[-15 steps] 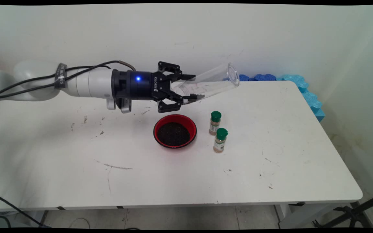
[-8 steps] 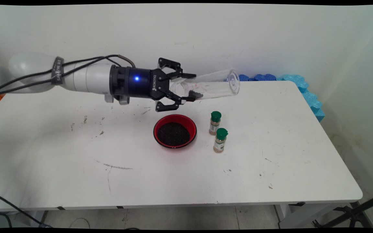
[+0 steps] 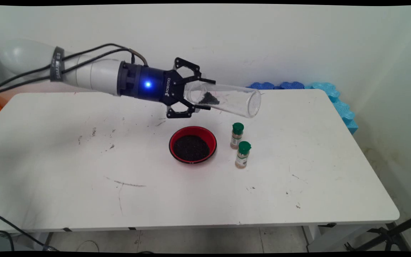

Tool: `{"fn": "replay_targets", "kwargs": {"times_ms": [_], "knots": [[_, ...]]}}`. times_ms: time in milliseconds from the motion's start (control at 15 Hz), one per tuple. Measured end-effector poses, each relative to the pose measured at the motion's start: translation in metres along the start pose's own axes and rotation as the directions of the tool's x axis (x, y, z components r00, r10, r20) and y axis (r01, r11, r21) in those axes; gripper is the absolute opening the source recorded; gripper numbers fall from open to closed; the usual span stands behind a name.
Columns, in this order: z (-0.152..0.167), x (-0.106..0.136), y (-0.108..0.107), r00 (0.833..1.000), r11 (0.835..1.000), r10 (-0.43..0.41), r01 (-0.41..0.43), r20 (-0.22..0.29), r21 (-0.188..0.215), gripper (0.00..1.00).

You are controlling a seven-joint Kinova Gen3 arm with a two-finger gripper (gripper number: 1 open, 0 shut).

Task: Pour the black seasoning powder in the red bowl

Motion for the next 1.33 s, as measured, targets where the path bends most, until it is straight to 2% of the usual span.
{"fn": "replay_targets", "kwargs": {"times_ms": [133, 267, 333, 533, 733, 933, 1333], "knots": [[-0.002, -0.002, 0.009, 0.996, 0.995, 0.092, -0.092, -0.012, 0.026, 0.00], [-0.005, -0.006, 0.019, 0.980, 0.979, 0.196, -0.194, -0.022, 0.055, 0.00], [-0.006, -0.008, 0.024, 0.969, 0.968, 0.244, -0.242, -0.023, 0.069, 0.00], [-0.010, -0.017, 0.039, 0.921, 0.917, 0.389, -0.385, -0.020, 0.104, 0.00], [-0.016, -0.028, 0.055, 0.842, 0.835, 0.540, -0.534, -0.010, 0.136, 0.00], [-0.022, -0.039, 0.070, 0.753, 0.742, 0.658, -0.651, 0.010, 0.160, 0.00], [-0.035, -0.060, 0.092, 0.565, 0.544, 0.821, -0.816, 0.077, 0.195, 0.00]]}}
